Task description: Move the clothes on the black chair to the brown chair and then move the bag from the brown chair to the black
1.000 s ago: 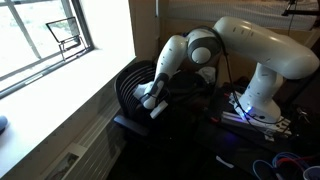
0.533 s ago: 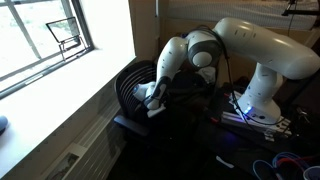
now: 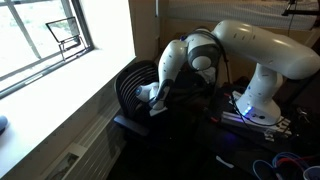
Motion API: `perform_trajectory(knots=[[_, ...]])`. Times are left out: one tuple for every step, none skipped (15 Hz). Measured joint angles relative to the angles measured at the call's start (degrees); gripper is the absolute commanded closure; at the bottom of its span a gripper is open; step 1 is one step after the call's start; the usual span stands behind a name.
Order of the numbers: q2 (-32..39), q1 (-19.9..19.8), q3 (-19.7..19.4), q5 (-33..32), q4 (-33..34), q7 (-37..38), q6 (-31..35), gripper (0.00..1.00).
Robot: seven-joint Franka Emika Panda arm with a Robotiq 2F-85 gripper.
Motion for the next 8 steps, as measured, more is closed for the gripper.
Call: perform_trajectory(knots=[[0.04, 0.24, 0.01, -2.48, -0.23, -0.01, 1.98, 0.0], [0.14, 0.75, -0.13, -4.93, -0.49, 0.02, 3.44, 0.0], [0.28, 1.51, -0.45, -7.32, -0.83, 0.1, 4.68, 0.0], [0.49, 2.47, -0.97, -9.58, -1.19, 0.23, 5.81, 0.0], [0.84, 3.57, -1.69, -11.72, -1.47, 0.32, 6.95, 0.0], [1.37, 4.73, -2.64, -13.85, -1.76, 0.44, 8.6, 0.0], [1.85, 5.8, -3.7, -15.86, -2.11, 0.59, 10.59, 0.0], [2.43, 6.94, -5.0, -17.78, -2.3, 0.75, 12.75, 0.0]])
